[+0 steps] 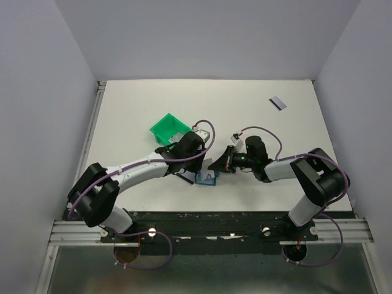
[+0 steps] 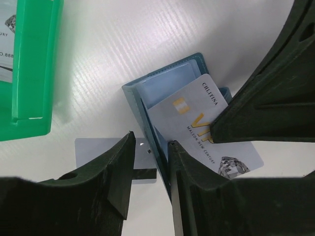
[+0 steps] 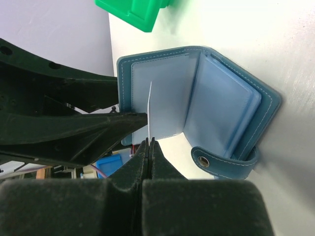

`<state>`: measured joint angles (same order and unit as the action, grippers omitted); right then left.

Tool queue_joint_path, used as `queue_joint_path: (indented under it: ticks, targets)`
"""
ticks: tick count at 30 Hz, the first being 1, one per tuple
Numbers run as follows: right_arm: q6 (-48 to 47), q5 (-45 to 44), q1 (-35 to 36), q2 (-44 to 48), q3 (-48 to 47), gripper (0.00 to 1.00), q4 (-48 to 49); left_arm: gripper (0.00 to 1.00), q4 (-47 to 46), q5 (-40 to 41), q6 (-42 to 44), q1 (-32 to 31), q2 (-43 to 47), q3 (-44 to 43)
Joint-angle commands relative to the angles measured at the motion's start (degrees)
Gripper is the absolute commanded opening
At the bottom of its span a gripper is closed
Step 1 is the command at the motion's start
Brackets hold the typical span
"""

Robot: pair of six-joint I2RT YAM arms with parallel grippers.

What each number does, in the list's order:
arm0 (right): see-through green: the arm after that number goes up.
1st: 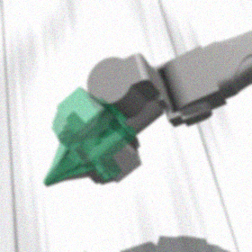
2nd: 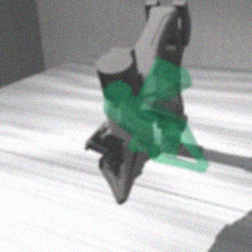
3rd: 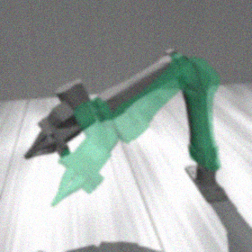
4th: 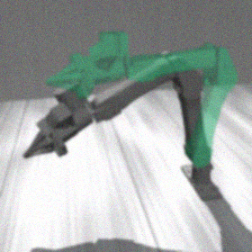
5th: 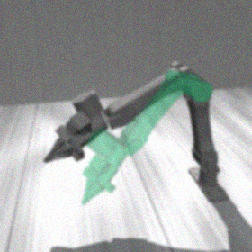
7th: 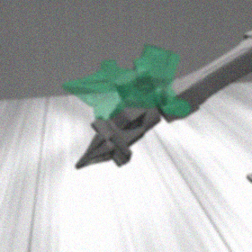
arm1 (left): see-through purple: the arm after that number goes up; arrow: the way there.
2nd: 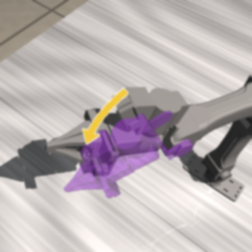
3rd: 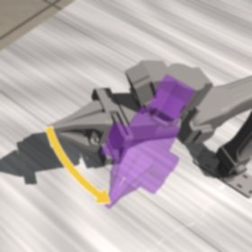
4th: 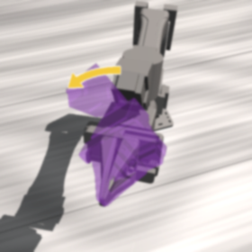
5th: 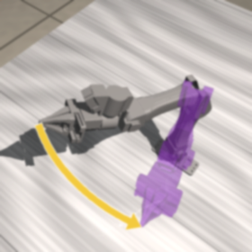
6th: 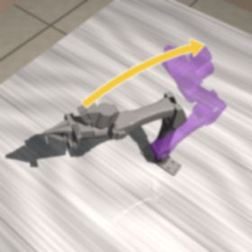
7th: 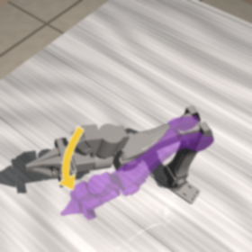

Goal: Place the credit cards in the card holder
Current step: Turn over the card slot in the card holder.

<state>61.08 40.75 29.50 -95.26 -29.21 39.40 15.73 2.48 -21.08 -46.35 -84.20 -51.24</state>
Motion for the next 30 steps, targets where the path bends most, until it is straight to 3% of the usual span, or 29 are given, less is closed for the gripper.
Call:
queue_joint_path:
  ticks: [1,4,11,14,24,30]
  targets:
    - [0.1,1.3,-0.3,-0.9,0.8,0.00,1.9,0.43,2.8,3.1,-0.5,0.0,-1.2,-1.9]
    - [-0.1,1.3,-0.3,-0.7,1.1,0.00,1.8,0.34,3.0,3.3,-0.7,0.1,-1.3,-2.0]
    - [-3.2,-0.3,-0.3,1.9,1.9,0.00,-3.0,0.00,0.5,1.6,-4.1,0.1,-0.1,0.3]
    - [-5.6,-2.7,-0.3,5.8,2.4,0.00,-7.6,0.00,-4.5,-1.5,-7.7,0.0,0.9,3.5]
    - [-17.7,-13.9,-0.3,20.8,-1.2,0.00,-35.8,0.00,-25.9,-5.3,-29.3,-0.5,3.1,16.2]
    - [-18.7,-14.5,-0.4,21.4,-1.5,0.00,-38.3,0.00,-24.9,1.4,-34.8,-4.0,2.6,15.5]
